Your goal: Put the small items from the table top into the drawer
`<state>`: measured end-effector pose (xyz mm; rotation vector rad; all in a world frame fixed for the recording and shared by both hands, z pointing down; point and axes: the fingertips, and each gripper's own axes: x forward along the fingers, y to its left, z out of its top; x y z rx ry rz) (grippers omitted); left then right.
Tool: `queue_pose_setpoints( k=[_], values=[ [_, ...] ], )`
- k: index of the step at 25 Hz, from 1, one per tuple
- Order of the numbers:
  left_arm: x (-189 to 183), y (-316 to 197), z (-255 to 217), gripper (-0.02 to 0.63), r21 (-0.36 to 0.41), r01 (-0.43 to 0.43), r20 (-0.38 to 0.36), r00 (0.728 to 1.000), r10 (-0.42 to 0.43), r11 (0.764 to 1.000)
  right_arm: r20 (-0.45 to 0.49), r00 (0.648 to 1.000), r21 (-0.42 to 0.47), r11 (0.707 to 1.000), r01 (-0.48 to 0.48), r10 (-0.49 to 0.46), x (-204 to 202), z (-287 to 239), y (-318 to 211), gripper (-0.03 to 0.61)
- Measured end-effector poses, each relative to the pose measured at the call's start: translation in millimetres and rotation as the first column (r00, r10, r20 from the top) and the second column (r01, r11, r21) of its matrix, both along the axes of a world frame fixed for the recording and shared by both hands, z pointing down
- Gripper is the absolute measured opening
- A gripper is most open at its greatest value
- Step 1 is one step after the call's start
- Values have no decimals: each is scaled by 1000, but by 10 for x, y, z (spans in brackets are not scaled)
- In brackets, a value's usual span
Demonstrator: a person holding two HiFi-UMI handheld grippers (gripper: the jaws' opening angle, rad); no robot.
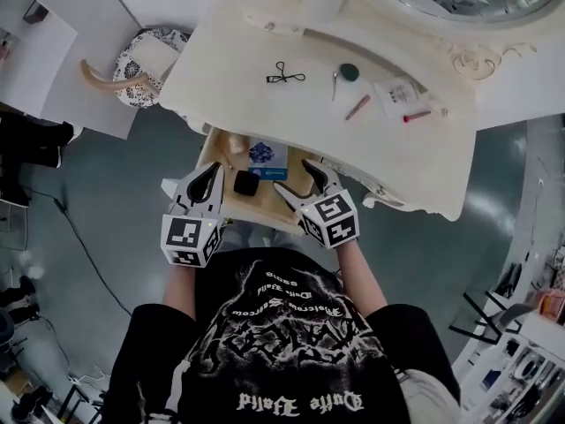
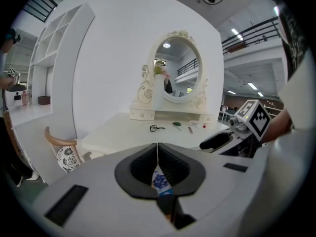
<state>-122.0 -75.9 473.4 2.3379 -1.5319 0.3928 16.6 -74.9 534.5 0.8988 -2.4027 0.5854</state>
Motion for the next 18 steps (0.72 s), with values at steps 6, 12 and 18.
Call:
queue_pose_setpoints(
  k=[6,12,18],
  values=[
    [301,0,-65,18,24,-62,-9,998,62,998,25,996,25,996,-91,91,369,-152,65,333],
    [569,21,-163,18,56,-115,-3,993,115,992,62,985,33,986,-166,163,691,-264,229,328],
    [786,82,-189,18,70,-151,-14,988,153,986,41,971,85,968,-238,235,994,-341,346,231]
  ],
)
